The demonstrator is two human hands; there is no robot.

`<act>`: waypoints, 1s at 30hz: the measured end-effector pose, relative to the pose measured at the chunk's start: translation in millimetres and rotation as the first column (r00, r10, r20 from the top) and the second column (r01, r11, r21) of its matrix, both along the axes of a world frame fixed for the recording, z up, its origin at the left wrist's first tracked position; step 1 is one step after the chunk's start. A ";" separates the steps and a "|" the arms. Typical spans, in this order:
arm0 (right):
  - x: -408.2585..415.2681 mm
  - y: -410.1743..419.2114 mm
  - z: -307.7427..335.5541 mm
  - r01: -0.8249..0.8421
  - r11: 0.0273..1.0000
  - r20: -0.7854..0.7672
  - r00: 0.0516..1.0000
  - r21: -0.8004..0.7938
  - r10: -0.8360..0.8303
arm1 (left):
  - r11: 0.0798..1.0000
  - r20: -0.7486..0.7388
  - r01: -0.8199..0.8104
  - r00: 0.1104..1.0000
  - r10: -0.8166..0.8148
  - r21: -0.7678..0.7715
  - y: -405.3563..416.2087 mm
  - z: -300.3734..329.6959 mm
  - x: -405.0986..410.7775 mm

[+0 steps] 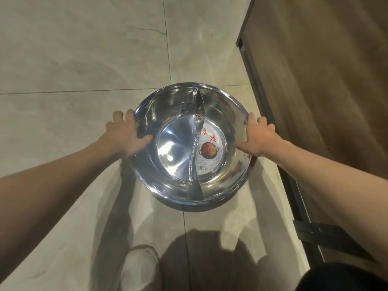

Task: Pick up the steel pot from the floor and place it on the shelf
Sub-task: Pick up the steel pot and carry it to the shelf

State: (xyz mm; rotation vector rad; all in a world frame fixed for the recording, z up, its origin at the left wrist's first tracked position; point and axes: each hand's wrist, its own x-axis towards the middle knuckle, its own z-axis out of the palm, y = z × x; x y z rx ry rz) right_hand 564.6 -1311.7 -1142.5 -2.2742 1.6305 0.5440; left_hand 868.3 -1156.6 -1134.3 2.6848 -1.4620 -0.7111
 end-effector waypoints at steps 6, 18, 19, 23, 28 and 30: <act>0.7 5.8 -9.8 0.014 1.000 0.061 0.998 0.007 -0.014 | 0.998 -0.044 -0.048 0.998 0.047 -0.034 2.1 -10.1 -1.3; 28.2 18.4 159.5 -0.062 0.998 0.124 0.991 0.025 0.058 | 0.999 0.008 -0.053 0.999 0.053 0.006 26.4 156.8 32.5; 30.9 19.8 189.4 -0.067 0.998 0.124 0.990 0.017 0.065 | 0.998 0.004 -0.058 0.998 0.057 0.003 29.3 186.3 35.0; 42.5 24.2 333.4 -0.097 0.995 0.126 0.987 -0.028 0.100 | 0.996 0.010 -0.084 0.996 0.084 -0.001 35.2 327.0 44.5; 61.1 13.4 554.0 -0.166 0.983 0.103 0.979 -0.084 0.174 | 0.996 0.041 -0.087 0.995 0.088 -0.027 19.7 548.3 62.4; 70.4 3.0 640.7 -0.191 0.974 0.107 0.973 -0.121 0.204 | 0.998 0.049 -0.042 0.998 0.045 -0.052 7.5 637.7 74.2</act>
